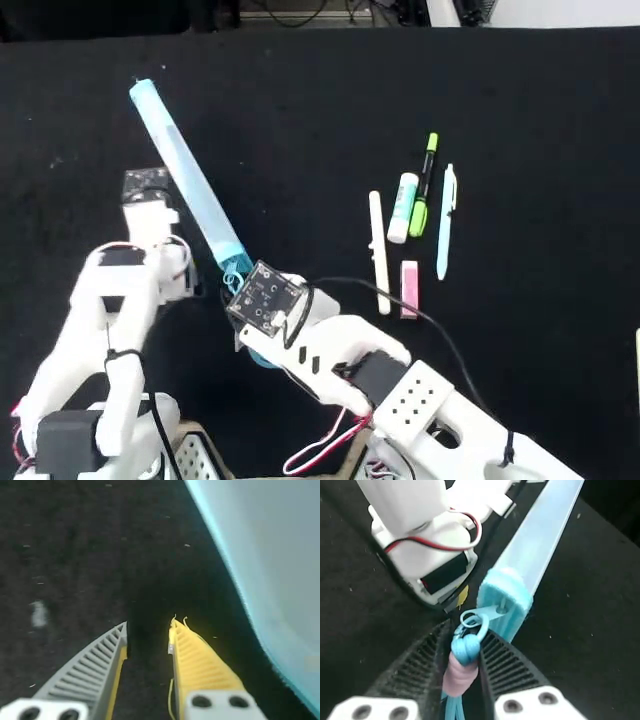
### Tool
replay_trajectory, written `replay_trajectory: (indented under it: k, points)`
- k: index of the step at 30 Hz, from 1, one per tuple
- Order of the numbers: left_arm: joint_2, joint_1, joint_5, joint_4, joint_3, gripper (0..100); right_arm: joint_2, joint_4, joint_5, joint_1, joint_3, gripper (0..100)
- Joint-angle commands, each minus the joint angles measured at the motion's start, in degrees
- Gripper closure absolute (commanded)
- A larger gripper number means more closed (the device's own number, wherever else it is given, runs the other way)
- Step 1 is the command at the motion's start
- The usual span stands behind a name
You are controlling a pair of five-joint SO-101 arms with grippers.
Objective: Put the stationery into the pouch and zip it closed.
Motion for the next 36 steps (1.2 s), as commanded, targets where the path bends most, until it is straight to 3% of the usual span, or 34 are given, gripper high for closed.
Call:
replay_trajectory:
  k: [1,8,14,20,30,36]
  points:
    - [-2.02,-5.14,-0.88,7.03,-9.45,86,-1.01,-3.78,0.18,-0.35,1.19,98.8]
    - [-2.02,-7.78,-9.23,25.58,-25.1,86,-1.01,-3.69,0.18,-0.35,2.42,98.8]
    - [-2.11,-7.25,-9.76,36.31,-33.36,86,-1.19,-3.6,0.26,0.0,4.88,98.8]
    - [-2.11,-6.37,-10.2,41.93,-35.82,86,-1.19,-3.6,0.18,0.0,5.05,98.8]
    - [-6.24,1.98,-12.84,57.14,-47.34,86,-1.27,-3.69,0.44,0.0,4.97,98.8]
    - [-16.44,3.38,-13.36,57.49,-43.91,84,-1.27,-3.69,0.35,0.0,4.97,98.8]
